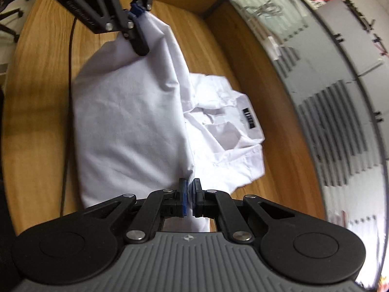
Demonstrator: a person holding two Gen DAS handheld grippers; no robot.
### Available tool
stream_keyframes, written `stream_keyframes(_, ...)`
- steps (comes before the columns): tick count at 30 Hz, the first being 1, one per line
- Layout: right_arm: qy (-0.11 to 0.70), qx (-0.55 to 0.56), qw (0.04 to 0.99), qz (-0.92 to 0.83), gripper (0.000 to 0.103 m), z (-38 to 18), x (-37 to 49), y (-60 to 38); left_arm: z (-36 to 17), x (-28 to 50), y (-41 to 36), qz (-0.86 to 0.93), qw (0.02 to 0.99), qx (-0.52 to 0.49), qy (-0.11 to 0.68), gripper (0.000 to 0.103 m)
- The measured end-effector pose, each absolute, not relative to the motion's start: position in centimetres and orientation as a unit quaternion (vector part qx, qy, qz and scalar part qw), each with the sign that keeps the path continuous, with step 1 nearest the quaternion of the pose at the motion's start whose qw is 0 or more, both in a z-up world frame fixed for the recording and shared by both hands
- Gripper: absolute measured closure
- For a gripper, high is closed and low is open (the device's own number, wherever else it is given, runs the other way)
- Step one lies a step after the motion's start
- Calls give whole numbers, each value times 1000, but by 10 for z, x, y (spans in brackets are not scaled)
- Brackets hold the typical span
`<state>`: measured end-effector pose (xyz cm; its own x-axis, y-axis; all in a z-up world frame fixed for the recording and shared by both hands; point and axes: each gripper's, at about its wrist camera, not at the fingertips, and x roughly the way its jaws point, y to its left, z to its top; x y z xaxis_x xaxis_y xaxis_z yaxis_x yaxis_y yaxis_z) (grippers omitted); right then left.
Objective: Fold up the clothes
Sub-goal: 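Grasp the shirt with the left gripper while the right gripper grasps it too, lifting, then lay the shirt fold down with both grippers and open the right gripper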
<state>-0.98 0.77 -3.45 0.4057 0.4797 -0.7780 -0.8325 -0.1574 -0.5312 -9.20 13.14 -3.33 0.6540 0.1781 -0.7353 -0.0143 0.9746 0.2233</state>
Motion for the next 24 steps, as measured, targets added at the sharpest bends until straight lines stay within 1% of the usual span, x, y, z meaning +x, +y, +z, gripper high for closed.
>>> stream_keyframes(4, 168, -557, 605, 543, 99, -58, 16, 31, -53, -71, 147, 75, 892, 71, 441, 90)
stream_keyframes(8, 179, -551, 595, 557, 100, -79, 31, 45, -76, -64, 165, 86, 880, 19, 466, 90)
stream_keyframes(11, 196, -537, 596, 564, 101, -87, 35, 44, -76, -67, 179, 87, 884, -35, 457, 94)
stream_keyframes(13, 192, -531, 600, 566, 102, -85, 36, 43, -63, -74, 192, 87, 893, -70, 435, 96)
stream_keyframes(16, 186, -499, 626, 570, 102, -61, 39, 38, -47, -98, 202, 100, 896, -119, 415, 96)
stream_keyframes(19, 177, -484, 635, 576, 102, -46, 33, 40, -62, -105, 212, 114, 883, -158, 427, 95)
stream_keyframes(21, 163, -504, 623, 576, 102, -58, 30, 51, -80, -100, 217, 120, 872, -175, 441, 95)
stream_keyframes(24, 171, -530, 604, 570, 102, -90, 35, 67, -96, -93, 221, 126, 863, -190, 451, 94)
